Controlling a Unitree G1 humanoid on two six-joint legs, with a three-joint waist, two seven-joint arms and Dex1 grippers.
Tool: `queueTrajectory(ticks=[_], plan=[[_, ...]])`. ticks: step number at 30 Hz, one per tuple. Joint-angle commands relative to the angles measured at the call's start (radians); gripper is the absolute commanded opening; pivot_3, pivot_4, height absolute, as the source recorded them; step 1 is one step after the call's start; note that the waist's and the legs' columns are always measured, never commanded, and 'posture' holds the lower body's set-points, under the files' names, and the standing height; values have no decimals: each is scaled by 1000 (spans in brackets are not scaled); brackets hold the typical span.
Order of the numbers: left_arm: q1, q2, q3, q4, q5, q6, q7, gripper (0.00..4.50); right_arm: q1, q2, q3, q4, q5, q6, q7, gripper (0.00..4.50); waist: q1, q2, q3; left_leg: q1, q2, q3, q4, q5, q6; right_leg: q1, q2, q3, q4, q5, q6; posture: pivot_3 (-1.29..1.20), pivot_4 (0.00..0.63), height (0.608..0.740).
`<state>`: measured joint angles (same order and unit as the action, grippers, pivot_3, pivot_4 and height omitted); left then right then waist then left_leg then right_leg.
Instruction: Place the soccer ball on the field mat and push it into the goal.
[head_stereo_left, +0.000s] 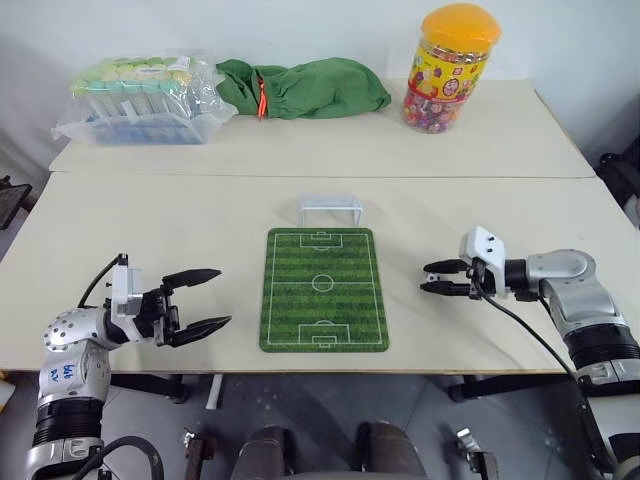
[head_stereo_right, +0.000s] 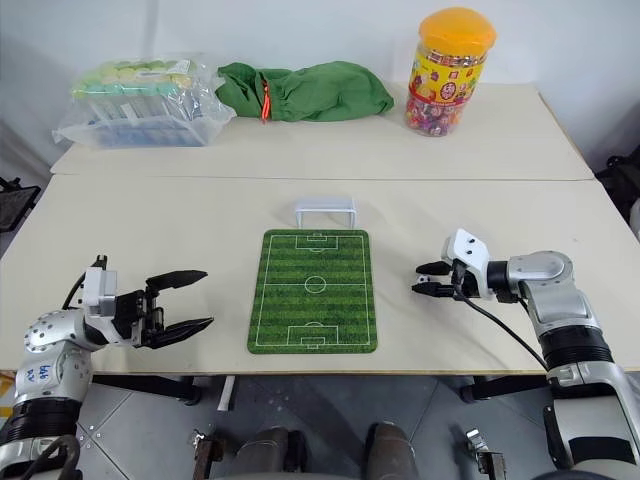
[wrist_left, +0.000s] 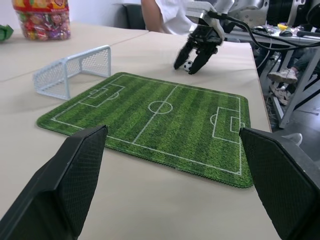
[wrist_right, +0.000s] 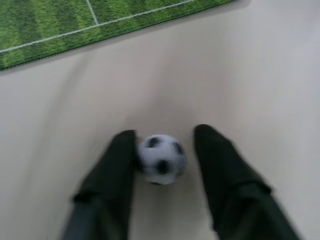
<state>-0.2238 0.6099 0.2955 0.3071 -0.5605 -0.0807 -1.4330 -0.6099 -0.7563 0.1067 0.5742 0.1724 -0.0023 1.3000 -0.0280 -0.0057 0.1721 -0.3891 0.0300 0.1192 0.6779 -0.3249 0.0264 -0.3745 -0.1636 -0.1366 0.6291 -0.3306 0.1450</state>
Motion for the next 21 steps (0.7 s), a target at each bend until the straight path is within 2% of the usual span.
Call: queueTrajectory(ticks=[1,5,7,13,17,21], plan=[[7,7,22,-11,-28,-19,-20,4500,30,-29,-31,-44,4,-5,8,842,1,0,0,0,0,0,0,0,0,0,0,0,0,0,0,0,150,740],[6,7,20,29,-40,-36,-81,4500,71,-34,-46,-246,49,64,-1,844,0,0,0,0,0,0,0,0,0,0,0,0,0,0,0,0,150,740],[13,13,9,54,-23,-63,-109,4500,97,-14,-33,-425,88,149,-20,844,-1,0,0,0,0,0,0,0,0,-1,0,0,0,0,0,0,150,740],[14,9,-10,121,-24,-131,-165,4500,122,104,92,-798,140,390,-116,844,0,0,0,0,1,0,0,-1,-1,-1,1,0,1,0,0,0,150,740],[24,15,-21,122,-31,-142,-173,4500,109,166,239,-873,98,483,-139,844,5,0,0,-1,0,-1,1,-2,0,-1,0,0,1,0,0,0,150,740],[58,39,-32,121,-42,-162,-181,4500,97,206,331,-855,49,468,-151,844,1,0,0,-2,0,-2,3,-3,2,-1,0,0,1,0,0,0,150,740]])
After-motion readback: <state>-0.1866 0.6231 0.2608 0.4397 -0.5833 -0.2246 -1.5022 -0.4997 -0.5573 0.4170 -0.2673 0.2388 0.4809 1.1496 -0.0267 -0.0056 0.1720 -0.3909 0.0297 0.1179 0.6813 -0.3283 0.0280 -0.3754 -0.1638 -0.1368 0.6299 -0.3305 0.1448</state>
